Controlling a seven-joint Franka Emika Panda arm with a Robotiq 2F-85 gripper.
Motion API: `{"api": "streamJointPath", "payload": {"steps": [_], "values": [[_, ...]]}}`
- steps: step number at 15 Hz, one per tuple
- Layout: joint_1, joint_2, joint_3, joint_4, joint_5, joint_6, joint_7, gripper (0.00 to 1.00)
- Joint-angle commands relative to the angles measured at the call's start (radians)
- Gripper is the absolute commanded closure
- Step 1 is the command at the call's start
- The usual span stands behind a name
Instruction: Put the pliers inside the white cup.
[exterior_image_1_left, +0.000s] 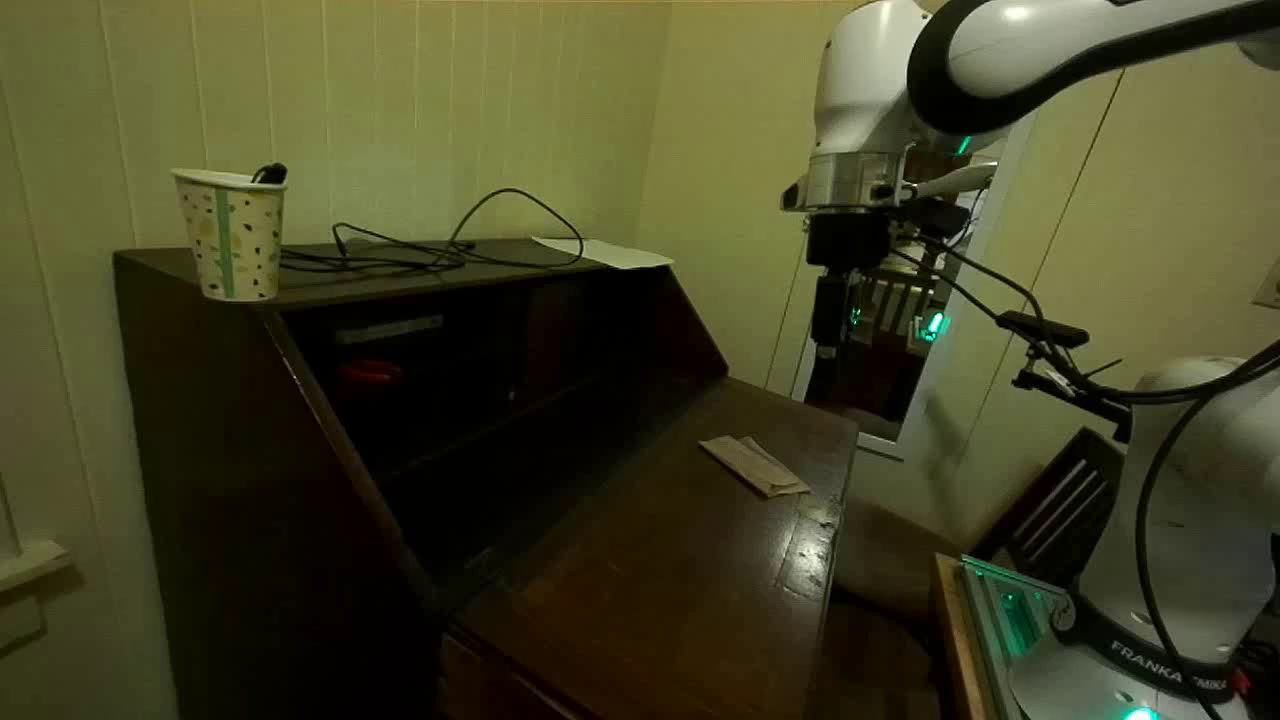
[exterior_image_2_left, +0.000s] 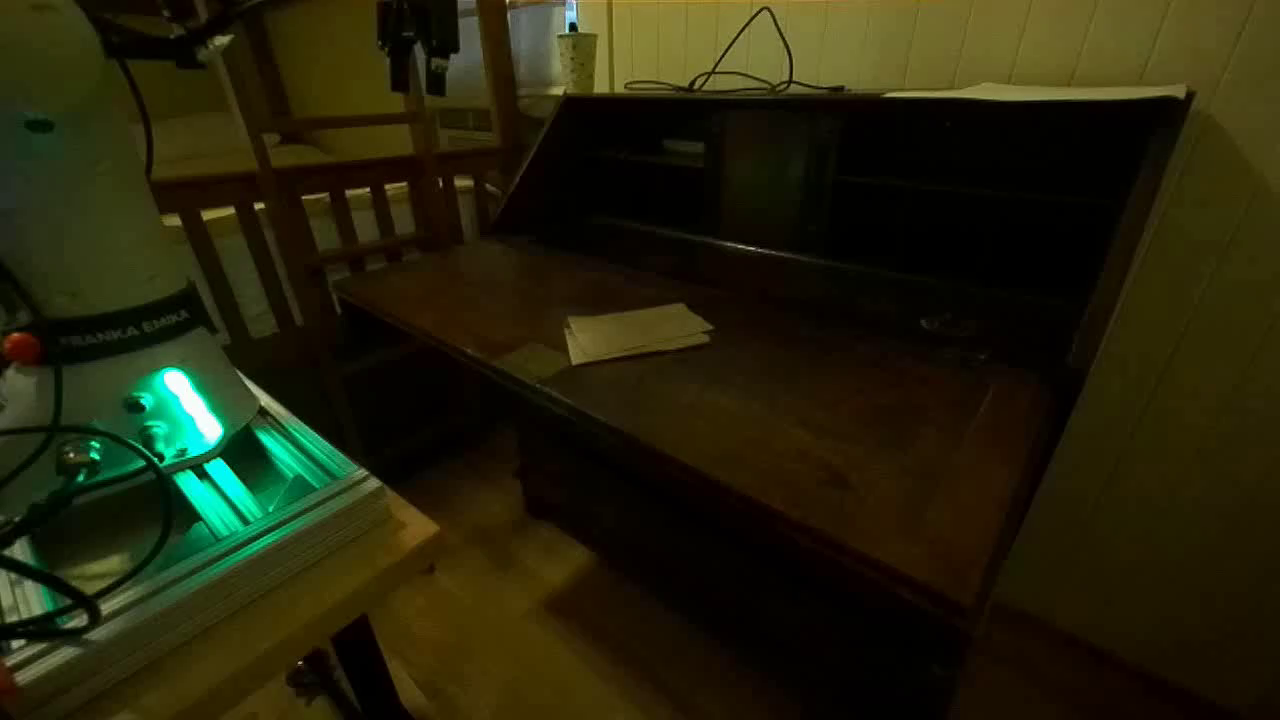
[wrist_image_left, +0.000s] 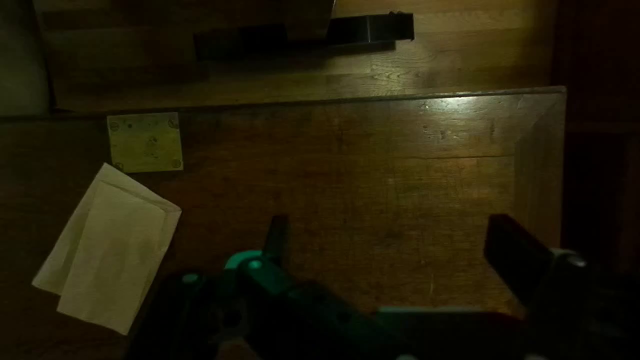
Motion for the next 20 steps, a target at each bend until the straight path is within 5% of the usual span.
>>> {"api": "streamJointPath", "payload": {"steps": [1,11,20], "values": [[-0.001,0.0,0.001,0.001,0.0,-0.002,-0.001,0.0],[-0.012,-0.007,0.008,-0.011,-0.019,0.026,0.02,0.0],[0.02,0.156,-0.043,0.09,-0.076,0.556,-0.265,0.0]]}}
